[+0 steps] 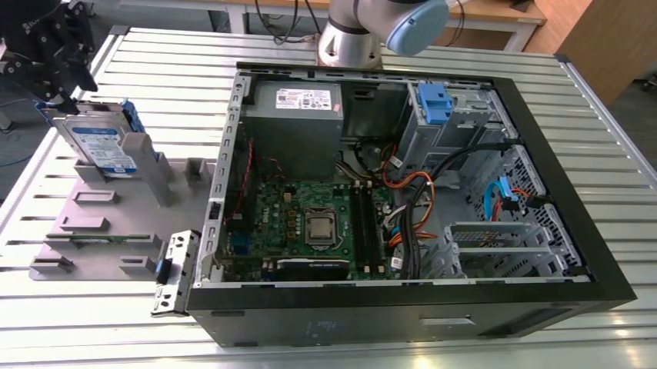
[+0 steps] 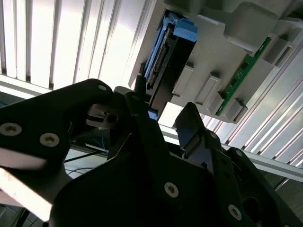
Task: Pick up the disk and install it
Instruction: 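Pick up the disk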
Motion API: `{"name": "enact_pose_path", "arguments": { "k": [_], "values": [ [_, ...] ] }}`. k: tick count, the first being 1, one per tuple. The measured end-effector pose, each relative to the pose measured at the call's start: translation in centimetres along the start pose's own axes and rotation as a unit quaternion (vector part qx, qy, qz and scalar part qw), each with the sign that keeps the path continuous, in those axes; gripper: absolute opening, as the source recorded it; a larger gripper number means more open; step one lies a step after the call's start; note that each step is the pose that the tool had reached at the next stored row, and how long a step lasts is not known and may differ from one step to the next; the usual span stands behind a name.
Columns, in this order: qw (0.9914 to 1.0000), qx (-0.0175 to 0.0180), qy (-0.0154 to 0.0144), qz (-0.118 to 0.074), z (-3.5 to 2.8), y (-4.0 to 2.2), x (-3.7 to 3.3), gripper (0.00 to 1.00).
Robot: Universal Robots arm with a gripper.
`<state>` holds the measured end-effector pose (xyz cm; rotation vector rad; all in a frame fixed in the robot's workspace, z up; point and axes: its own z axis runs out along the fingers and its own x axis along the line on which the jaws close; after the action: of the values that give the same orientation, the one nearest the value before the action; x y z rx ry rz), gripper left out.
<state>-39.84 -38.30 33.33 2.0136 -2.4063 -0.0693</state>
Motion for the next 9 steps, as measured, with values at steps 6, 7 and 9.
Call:
{"name": "enact_pose_path", "arguments": {
  "k": [6,7,9],
  "values": [
    [1.0,0.0004,-0.0003,0.0,0.11,0.0,0.01,0.53],
    [1.0,0.0009,-0.0005,-0.001,0.22,0.0,0.01,0.53],
    [0.99999,0.0019,-0.0007,-0.005,0.43,0.02,0.02,0.53]
  ]
}}
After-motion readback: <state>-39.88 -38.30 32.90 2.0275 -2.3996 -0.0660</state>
